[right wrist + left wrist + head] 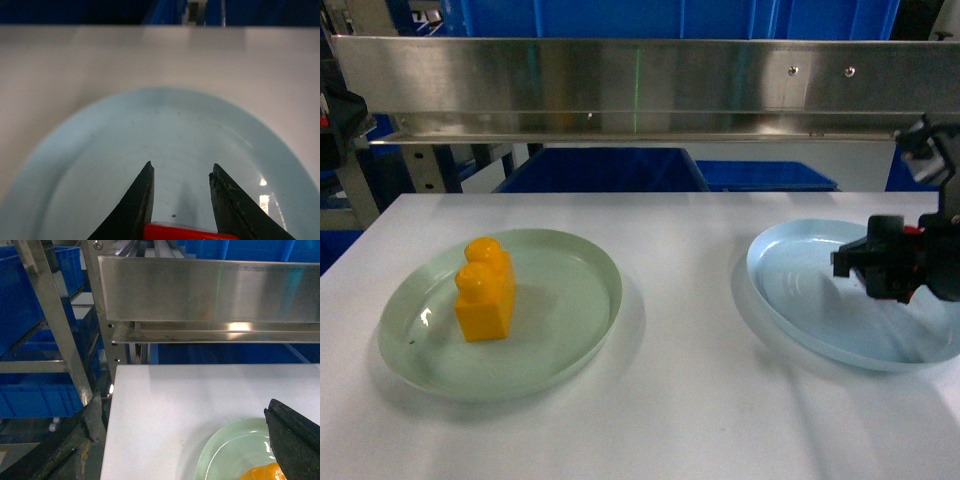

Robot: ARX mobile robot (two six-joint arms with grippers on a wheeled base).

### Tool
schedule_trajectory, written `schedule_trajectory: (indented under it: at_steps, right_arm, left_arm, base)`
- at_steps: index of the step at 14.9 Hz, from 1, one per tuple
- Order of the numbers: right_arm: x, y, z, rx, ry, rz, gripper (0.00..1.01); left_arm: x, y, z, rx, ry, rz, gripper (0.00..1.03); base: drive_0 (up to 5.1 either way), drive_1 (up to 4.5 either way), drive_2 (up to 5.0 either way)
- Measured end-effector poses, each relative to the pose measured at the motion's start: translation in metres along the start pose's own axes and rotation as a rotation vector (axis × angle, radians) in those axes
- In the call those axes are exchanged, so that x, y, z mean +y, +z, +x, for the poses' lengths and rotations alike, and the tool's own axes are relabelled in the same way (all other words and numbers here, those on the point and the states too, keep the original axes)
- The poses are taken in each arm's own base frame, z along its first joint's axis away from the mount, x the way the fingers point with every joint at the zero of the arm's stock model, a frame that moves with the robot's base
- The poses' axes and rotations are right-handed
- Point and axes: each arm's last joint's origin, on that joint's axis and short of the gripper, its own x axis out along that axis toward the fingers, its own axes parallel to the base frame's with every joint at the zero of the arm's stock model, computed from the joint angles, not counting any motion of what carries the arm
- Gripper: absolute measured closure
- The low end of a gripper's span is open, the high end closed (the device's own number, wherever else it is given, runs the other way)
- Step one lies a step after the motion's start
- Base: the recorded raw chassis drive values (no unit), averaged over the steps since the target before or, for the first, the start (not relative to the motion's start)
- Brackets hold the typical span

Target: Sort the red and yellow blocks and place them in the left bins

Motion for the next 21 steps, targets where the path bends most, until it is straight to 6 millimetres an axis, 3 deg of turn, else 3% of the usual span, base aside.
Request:
schedule_trajectory:
  at_steps: [1,2,3,6,8,9,13,21]
  right_arm:
    - [0.006,0.017,-0.016,-0.056,0.011,0.002,0.73]
    - [0.016,0.041,-0.045,-0.151,0.038,0.006,0.73]
    - [0.020,0.052,-0.070,-0.204,0.047,0.018,0.73]
    - [0.023,0.053,-0.158,-0.288,0.025,0.065,0.73]
    - [0.026,0.056,-0.205,-0.366,-0.009,0.073,0.73]
    - [0.028,0.048,-0.218,-0.368,-0.022,0.074,0.73]
    - [0.022,0.012,-0.212,-0.307,-0.081,0.063,0.73]
    - [0.017,0.015,-0.210,-0.328,-0.072,0.049,0.73]
  left_arm:
    - [0.000,0.000,0.000,0.000,-0.001,0.000,0.05]
    - [0.000,0.000,0.000,0.000,-0.002,0.000,0.05]
    - [-0.001,0.000,0.000,0.000,-0.003,0.000,0.05]
    - [-0.001,0.000,0.000,0.000,-0.003,0.000,0.05]
    - [-0.001,0.000,0.000,0.000,-0.003,0.000,0.05]
    - [-0.001,0.000,0.000,0.000,-0.003,0.000,0.05]
    - [-0.001,0.000,0.000,0.000,-0.004,0.001,0.05]
    - [-0.001,0.000,0.000,0.000,-0.003,0.001,0.05]
  base:
    - [0.0,0.00,0.0]
    - [0.0,0.00,0.0]
    - [0.0,0.00,0.0]
    - [0.0,0.00,0.0]
    - [0.0,0.00,0.0]
    - [0.0,0.00,0.0]
    - [0.0,0.00,0.0]
    - [0.0,0.00,0.0]
